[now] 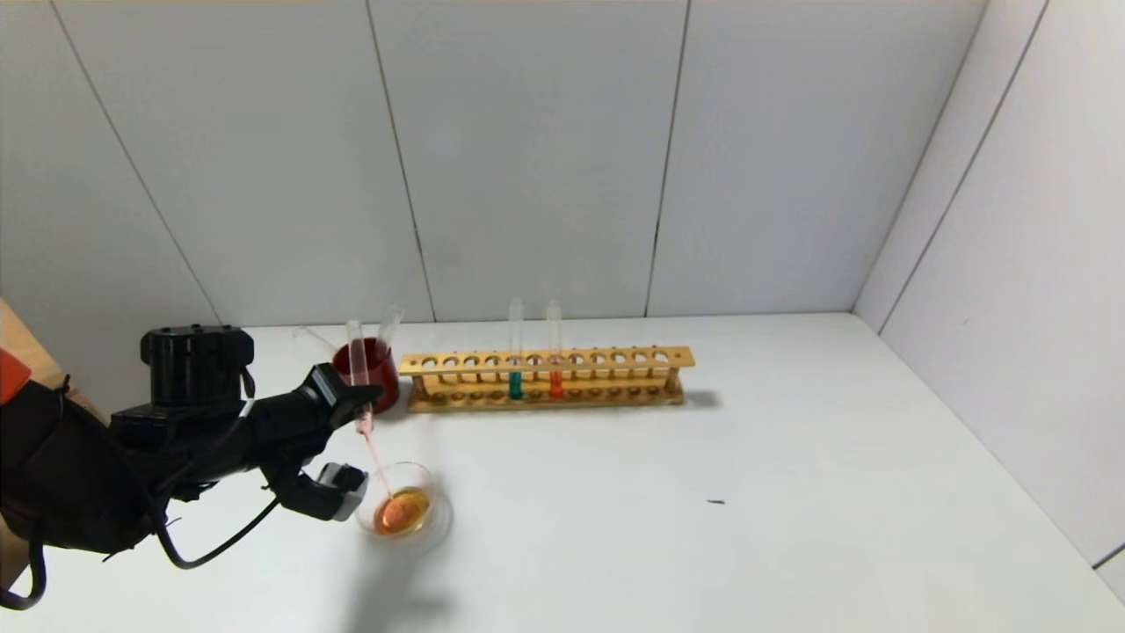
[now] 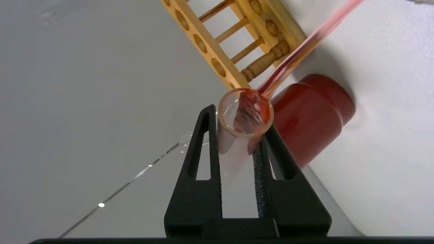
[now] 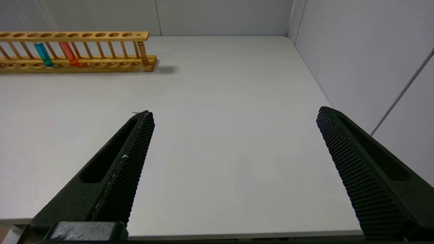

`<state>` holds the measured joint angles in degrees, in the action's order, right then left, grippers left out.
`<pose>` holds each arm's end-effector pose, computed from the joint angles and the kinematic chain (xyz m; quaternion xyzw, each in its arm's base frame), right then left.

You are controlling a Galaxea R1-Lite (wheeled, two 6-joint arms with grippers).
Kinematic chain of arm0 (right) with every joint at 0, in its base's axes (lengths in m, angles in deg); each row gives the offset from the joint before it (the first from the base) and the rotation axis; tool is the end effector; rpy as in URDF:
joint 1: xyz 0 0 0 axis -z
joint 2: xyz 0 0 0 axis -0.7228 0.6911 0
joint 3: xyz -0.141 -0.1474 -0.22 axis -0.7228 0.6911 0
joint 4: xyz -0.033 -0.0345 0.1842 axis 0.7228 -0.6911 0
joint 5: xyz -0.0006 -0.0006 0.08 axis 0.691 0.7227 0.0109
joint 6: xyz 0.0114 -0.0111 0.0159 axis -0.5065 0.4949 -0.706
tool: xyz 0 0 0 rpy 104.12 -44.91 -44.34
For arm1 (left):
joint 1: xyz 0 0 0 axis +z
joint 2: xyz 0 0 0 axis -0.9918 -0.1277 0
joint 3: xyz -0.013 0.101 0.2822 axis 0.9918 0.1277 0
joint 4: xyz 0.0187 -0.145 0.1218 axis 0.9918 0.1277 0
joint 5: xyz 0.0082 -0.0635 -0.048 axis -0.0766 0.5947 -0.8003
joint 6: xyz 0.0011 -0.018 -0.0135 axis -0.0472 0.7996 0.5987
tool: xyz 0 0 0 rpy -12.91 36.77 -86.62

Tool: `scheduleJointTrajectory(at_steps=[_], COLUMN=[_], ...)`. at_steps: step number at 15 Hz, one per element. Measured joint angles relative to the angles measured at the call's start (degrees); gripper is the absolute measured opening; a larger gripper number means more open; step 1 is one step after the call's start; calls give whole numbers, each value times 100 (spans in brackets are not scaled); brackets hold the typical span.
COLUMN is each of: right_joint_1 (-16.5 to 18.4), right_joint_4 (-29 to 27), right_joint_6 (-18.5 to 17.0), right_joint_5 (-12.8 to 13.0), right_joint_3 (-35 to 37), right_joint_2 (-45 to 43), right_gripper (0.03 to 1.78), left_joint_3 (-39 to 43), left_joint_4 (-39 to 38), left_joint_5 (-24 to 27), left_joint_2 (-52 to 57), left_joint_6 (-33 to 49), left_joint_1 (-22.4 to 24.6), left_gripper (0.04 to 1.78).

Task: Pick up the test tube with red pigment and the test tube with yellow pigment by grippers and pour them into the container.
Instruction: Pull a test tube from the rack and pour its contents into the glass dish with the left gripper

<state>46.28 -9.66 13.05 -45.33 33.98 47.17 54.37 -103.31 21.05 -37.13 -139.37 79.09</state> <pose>-0.0229 0.0002 0.0752 0.0016 0.0016 0.0022 1.0000 0.2971 -0.0277 0.0945 0.8380 -0.1194 -0.2936 0.4443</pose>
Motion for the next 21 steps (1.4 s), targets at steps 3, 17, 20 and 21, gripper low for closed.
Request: scheduleJointTrajectory(at_steps=[3, 17, 20, 21], right_joint_1=[0, 0, 0, 0], right_joint_4=[0, 0, 0, 0], right_joint_6=[0, 2, 0, 0], right_joint_5=[0, 0, 0, 0], right_joint_3=[0, 0, 0, 0], right_joint_2=[0, 0, 0, 0], right_gripper=[175, 175, 175, 175], left_joint_3=[43, 39, 33, 26], left_joint_4=[6, -308, -308, -346], left_joint_5=[207, 243, 254, 254], left_joint_2=[50, 221, 279, 306], left_joint_6=[-374, -1009, -1039, -1103], left_joint_1=[-17, -249, -249, -249], left_gripper=[32, 32, 32, 32])
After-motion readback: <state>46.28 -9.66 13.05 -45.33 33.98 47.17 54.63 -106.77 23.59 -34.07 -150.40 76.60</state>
